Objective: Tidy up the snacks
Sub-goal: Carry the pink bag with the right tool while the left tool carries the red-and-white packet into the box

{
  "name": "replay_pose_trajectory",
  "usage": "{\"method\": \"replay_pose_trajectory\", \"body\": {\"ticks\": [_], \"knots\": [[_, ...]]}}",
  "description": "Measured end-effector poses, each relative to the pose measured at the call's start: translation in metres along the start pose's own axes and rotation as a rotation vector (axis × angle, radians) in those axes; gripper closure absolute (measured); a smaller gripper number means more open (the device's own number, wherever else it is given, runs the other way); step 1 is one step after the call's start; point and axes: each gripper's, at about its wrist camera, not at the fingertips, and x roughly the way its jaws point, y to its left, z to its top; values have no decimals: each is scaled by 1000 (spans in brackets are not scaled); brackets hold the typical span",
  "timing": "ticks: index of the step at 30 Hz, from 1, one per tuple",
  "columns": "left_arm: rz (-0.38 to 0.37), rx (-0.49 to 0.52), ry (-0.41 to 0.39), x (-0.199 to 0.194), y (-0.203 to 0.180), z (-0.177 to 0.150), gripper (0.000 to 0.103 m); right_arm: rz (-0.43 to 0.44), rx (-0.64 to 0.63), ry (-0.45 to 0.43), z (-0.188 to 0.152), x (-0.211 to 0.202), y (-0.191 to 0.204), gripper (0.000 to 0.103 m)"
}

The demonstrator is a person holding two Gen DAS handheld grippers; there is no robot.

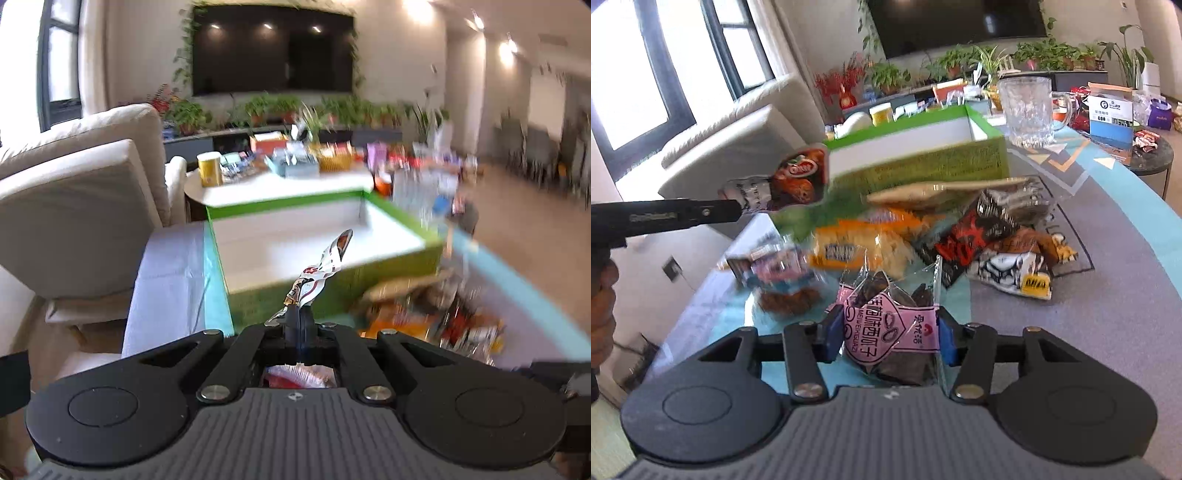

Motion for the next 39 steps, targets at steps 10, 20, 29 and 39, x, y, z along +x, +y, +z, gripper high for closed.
{"method": "replay_pose_trajectory", "body": {"ticks": [10,20,29,39], "knots": [[93,-259,-133,19,6,21,102,35,-48,-155,53,-12,7,53],[65,-285,-146,50,16,41,102,11,-84,-205,109,28,9,53],[85,-297,-101,89,32,45,102,-17,-92,-128,124,82,8,53],[84,-300,-62,112,43,32,102,-16,-80,-60,122,109,4,53]]}}
